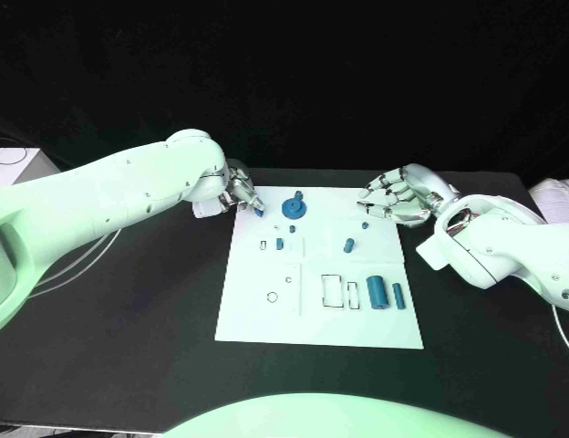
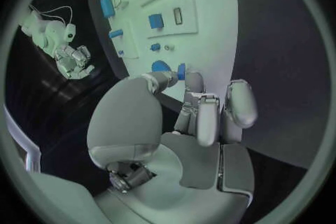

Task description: Assemble the parts on the task board

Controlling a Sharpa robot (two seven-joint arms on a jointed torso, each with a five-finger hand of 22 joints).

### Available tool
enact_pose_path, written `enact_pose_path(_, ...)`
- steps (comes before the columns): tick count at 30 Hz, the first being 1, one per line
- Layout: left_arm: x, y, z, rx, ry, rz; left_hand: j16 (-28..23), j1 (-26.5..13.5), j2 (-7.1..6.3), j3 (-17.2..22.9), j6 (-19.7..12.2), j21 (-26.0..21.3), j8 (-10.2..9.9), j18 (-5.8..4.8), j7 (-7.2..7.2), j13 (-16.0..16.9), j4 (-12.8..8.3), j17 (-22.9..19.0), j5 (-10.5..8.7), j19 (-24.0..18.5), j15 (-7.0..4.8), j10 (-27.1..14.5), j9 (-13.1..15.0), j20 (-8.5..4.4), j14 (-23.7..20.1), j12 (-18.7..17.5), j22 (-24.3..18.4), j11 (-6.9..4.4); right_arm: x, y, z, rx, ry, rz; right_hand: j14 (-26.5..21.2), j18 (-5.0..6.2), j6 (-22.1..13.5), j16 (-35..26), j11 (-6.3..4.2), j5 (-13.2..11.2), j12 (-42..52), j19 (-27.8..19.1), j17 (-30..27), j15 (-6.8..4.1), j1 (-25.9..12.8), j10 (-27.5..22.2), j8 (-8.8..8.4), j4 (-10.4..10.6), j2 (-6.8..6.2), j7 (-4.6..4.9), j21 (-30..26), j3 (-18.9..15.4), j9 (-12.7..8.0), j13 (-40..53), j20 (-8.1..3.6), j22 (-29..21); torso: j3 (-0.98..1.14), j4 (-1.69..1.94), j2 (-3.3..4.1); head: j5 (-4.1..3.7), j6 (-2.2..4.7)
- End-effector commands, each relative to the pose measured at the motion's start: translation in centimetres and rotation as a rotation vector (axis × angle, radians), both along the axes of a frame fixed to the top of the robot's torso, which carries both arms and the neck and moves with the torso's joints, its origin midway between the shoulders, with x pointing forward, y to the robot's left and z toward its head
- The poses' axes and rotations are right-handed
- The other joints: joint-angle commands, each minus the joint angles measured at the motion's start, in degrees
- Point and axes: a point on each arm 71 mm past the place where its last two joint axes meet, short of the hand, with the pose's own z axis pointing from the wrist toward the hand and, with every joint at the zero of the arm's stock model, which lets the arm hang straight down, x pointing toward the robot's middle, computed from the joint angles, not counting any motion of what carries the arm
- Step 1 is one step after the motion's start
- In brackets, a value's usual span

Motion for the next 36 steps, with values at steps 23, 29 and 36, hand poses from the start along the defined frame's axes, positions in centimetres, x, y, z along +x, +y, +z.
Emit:
enact_pose_path(23,-5.4,-0.9,-0.2,-0.032,-0.078,-0.012,0.53,-2.54,-0.93,10.6,2.08,1.33,0.24,-1.08,-0.62,4.6,-11.61,7.55,5.93,1.97,-0.87,3.72,4.16,-0.48,3.89,2.01,1.94,-1.15,0.1,-0.4,0.0,-0.008,-0.01,0.004,5.11,1.17,-0.41,-0.3,-0.14,0.14,0.23,1.5,11.46,-0.35,-0.24,-0.12,0.16,-0.06,-0.26,-0.04,-0.32,0.35,-0.05,2.73,-0.22,8.5,0.05,0.49,-0.5,0.58,-0.87)
enact_pose_path(29,-6.1,-1.3,-1.1,0.006,-0.076,-0.031,0.57,-2.6,-0.99,10.67,2.18,1.76,0.24,-1.28,-0.66,4.95,-11.71,7.62,6.01,2.65,-0.92,3.94,4.18,-0.51,3.92,2.18,2.82,-1.19,0.1,-0.4,0.0,-0.008,-0.01,0.004,5.11,1.17,-0.41,-0.3,-0.14,0.14,0.23,1.5,11.46,-0.35,-0.24,-0.12,0.16,-0.06,-0.26,-0.04,-0.32,0.35,-0.05,2.73,-0.22,8.5,0.0,0.44,-0.42,0.63,-0.94)
enact_pose_path(36,-6.6,-1.8,-2.1,0.047,-0.078,-0.061,0.59,-2.63,-1.02,10.71,2.23,1.76,0.24,-1.28,-0.69,5.04,-11.75,7.68,6.06,2.65,-0.94,4.01,4.2,-0.53,3.94,2.22,2.81,-1.22,0.1,-0.3,0.0,-0.007,-0.01,0.005,5.11,1.17,-0.41,-0.3,-0.14,0.14,0.23,1.5,11.46,-0.35,-0.24,-0.12,0.16,-0.06,-0.26,-0.04,-0.32,0.35,-0.05,2.73,-0.22,8.5,-0.03,0.37,-0.34,0.61,-1.03)
